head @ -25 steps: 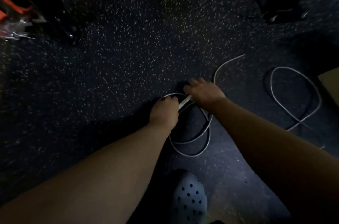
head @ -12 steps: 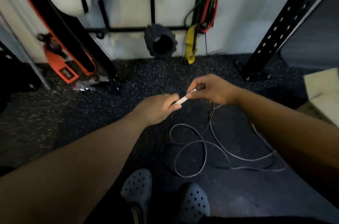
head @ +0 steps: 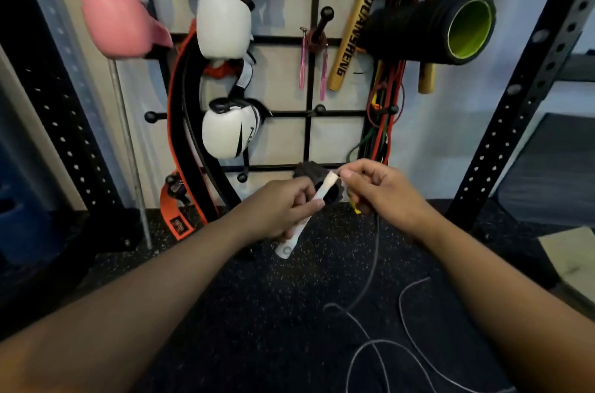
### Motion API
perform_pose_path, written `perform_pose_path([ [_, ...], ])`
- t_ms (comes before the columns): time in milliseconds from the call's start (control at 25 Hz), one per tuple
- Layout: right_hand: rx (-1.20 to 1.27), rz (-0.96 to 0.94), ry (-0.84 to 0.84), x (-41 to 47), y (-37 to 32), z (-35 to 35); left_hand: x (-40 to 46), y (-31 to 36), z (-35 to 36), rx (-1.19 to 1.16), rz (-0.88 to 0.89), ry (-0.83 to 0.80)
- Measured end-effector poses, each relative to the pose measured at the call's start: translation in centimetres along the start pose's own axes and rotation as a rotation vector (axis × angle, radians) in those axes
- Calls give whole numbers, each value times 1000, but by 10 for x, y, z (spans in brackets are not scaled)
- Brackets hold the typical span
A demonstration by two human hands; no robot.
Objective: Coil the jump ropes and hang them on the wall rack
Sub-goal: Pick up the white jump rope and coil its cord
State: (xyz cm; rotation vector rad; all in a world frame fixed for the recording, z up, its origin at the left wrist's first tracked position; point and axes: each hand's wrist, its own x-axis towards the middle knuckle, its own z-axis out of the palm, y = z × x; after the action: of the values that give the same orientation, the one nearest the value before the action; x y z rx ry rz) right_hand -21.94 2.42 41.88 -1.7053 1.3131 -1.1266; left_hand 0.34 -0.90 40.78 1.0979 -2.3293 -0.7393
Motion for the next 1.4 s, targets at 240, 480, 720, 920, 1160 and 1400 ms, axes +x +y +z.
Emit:
perform_pose_path([
  [240, 43, 49, 4, -11, -1, 30, -14, -12, -7, -551, -109, 167],
  [480, 149, 64, -40, 1, -4, 36, -9, -7, -21, -991, -144, 437],
  [720, 341, 3, 4, 15, -9, 51, -5, -9, -26, -1098, -201, 476],
  [920, 74, -8, -116, 19, -20, 31, -12, -26, -64, -271, -122, 553],
  [1160, 38, -29, -240, 18, -40, 28, -6, 12, -66, -82, -69, -189],
  [1400, 350, 11, -68, 16, -44, 30, -5, 16, -42, -570, -49, 109],
])
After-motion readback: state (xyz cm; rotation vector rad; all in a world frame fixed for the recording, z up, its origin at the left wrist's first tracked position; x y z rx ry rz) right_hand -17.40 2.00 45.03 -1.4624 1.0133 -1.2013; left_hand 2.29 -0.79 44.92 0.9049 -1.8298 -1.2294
